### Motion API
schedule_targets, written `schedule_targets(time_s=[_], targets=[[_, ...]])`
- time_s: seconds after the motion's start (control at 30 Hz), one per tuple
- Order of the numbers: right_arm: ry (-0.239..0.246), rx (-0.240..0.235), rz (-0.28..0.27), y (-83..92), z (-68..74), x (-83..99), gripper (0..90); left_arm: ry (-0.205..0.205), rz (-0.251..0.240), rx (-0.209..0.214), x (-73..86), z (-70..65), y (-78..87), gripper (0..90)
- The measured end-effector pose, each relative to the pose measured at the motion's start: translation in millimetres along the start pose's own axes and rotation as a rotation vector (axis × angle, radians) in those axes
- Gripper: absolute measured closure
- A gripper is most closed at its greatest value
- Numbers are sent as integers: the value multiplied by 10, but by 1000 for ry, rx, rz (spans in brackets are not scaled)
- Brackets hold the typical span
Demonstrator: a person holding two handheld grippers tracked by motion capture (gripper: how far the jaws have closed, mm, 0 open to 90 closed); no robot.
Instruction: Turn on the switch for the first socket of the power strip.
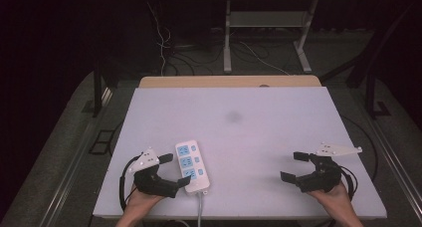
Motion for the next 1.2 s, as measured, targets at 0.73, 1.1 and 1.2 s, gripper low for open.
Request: schedule_targets(time_s=[0.73, 1.1, 1.2], targets=[[0, 6, 14, -15, -16, 13, 2, 6, -30, 6, -15, -19, 82, 0], [-13, 12, 8, 0, -41, 14, 2, -12, -21, -8, -135, -32, 131, 0], [-15, 15, 4, 7, -53, 15, 2, -15, 6, -9, -167, -35, 132, 0]])
Point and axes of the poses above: each handheld gripper's, and its own axes: y roughly backward along the jaws, x roughly out of its underside, z roughly to its left, the point moved 2 cm from there along -y, roughly forward along the jaws, and after that the axes turned 11 degrees about x, right-handed, at the moved point
